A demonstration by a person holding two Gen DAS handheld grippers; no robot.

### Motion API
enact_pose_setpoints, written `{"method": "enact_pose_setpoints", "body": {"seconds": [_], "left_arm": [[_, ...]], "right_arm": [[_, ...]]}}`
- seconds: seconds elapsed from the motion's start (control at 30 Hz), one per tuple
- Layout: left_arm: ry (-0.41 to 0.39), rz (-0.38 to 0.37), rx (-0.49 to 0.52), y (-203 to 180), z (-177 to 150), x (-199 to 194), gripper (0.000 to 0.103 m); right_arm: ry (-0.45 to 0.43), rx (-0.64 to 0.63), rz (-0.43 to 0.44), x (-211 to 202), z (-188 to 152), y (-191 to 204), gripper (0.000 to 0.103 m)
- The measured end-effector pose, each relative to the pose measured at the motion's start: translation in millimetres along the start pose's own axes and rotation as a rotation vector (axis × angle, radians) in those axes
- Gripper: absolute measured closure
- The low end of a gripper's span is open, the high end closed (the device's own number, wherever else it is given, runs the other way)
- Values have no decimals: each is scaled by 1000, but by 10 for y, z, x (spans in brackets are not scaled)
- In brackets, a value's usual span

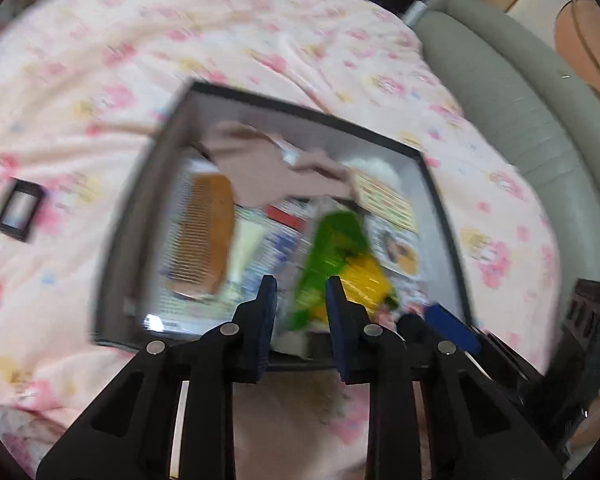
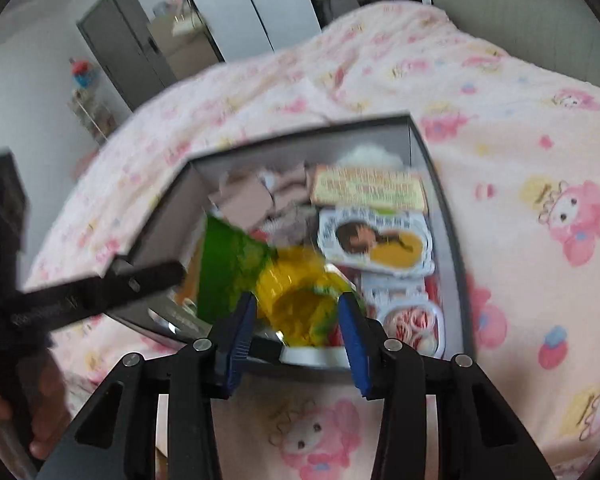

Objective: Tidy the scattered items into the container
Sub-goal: 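Carry the strap over the black box with both tools and release it inside, then withdraw the left tool toward the black square compact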

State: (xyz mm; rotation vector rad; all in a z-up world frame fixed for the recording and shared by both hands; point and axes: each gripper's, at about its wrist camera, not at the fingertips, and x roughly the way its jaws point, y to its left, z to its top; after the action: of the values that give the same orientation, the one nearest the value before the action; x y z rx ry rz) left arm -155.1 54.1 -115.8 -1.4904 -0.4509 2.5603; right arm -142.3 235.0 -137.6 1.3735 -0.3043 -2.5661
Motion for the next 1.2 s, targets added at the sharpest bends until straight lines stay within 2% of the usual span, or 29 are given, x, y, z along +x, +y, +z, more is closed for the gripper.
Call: {"method": "enact_pose_setpoints", "body": {"seconds": [0.07, 0.13, 0.27, 0.43, 0.5, 0.63, 0.7, 0.83, 1.0, 1.07, 1.2], "left_arm": [[-62, 31, 8, -18, -22, -113, 78], [-64, 22, 20, -67, -19, -97, 78], [97, -60, 38, -44, -87, 162, 78], [119, -50, 20, 42, -102, 196, 78], [89, -1, 19, 55, -73, 116, 78], [-62, 87, 12, 90, -73, -242, 77], [-85, 58, 16, 127, -112, -385, 77], [-56, -44, 38, 169, -256, -451, 77], [-49, -93, 41, 227, -434, -558, 77], [-45, -115, 40, 283, -460, -643, 77], [-80, -110, 37, 470, -504, -915, 74]], "right_arm": [[6, -14, -26, -14, -24, 10, 65], [2, -24, -40, -18, -16, 34, 65], [8, -42, -62, 14, -30, 51, 64], [-3, -56, -74, -61, -94, 69, 64], [-11, -65, -85, -73, -96, 80, 64], [-34, -58, -91, -151, -130, 80, 64], [-52, -64, -104, -198, -141, 94, 63], [-89, -87, -116, -297, -156, 173, 63], [-128, -109, -66, -521, -192, 351, 63], [-140, -117, -41, -602, -202, 478, 60], [-147, -175, 11, -664, -234, 839, 60]]}}
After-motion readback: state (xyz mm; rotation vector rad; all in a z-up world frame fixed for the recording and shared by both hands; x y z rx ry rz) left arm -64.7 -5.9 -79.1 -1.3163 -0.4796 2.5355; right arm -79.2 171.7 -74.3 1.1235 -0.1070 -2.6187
